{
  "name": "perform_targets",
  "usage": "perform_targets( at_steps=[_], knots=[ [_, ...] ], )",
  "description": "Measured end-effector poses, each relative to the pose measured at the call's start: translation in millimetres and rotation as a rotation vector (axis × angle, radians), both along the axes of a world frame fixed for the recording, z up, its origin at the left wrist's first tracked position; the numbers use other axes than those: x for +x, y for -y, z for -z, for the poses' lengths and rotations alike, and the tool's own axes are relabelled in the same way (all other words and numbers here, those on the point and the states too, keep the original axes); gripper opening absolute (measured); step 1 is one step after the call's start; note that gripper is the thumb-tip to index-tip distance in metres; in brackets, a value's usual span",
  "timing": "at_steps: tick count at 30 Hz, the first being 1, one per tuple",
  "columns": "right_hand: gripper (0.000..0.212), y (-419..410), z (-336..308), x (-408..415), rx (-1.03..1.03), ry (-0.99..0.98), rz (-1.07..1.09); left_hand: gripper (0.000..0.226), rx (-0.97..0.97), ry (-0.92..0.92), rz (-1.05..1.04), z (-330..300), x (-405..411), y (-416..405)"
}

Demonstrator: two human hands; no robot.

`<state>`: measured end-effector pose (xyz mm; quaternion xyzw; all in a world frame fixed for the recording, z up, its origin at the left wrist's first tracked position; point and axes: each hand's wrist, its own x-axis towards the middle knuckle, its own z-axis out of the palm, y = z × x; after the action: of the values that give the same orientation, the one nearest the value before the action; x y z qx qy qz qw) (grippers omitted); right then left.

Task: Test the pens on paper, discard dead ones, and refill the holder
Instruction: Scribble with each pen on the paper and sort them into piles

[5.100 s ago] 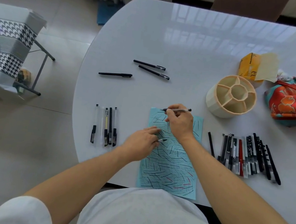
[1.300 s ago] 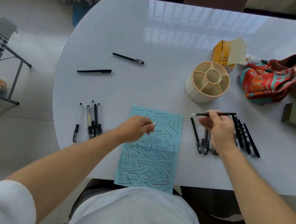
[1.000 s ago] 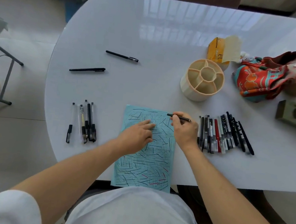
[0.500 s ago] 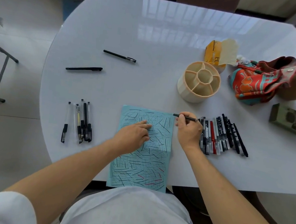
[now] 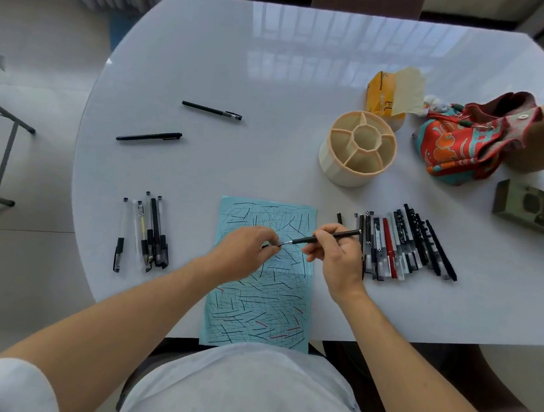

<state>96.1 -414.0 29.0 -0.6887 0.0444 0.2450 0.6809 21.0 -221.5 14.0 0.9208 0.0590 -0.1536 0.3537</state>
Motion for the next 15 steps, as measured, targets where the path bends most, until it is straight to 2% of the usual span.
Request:
perform_targets(
  at_steps=[4, 9, 15],
  knots=[
    [0.016, 0.9, -2.7, 3.6, 0.005, -0.016, -0.051, 0.019, 0.026, -0.005, -0.007, -1.7, 2.7, 1.4],
    [0.013, 3.8, -8.0, 6.0, 0.026, 0.034, 0.026, 0.018, 0.076, 0.026, 0.026, -12.4, 10.7, 1.4],
    [0.021, -3.9, -3.8, -1.6, 0.031, -0.054, -0.123, 0.019, 0.059, 0.086, 0.091, -23.8, 16.2, 12.6]
  ],
)
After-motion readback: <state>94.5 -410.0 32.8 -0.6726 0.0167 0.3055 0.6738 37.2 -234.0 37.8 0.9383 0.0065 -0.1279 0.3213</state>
